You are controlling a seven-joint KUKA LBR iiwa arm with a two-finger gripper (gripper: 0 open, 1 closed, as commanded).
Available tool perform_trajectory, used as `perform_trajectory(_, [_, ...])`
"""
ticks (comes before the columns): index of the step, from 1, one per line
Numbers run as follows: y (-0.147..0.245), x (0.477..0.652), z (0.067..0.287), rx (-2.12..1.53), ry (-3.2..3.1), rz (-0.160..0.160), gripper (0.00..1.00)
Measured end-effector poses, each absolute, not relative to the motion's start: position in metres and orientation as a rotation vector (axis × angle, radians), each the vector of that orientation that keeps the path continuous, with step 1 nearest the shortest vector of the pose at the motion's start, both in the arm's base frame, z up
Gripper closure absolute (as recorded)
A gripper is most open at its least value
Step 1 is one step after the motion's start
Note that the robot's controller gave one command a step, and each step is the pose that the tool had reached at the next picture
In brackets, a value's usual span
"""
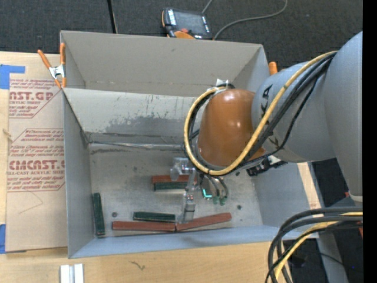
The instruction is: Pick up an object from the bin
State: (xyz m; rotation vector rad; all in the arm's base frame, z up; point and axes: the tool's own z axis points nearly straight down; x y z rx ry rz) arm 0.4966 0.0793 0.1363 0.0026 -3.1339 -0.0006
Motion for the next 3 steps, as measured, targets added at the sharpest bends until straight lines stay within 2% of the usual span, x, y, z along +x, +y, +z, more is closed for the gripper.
perform_trajectory(1, [0.046,0.59,0.067,0.071,-3.143,0.002,0.0])
perform_trajectory(2, [0.049,0.589,0.07,0.074,-3.143,-0.002,1.0])
perform_trajectory(3, [0.055,0.579,0.25,-0.022,-3.152,-0.003,1.0])
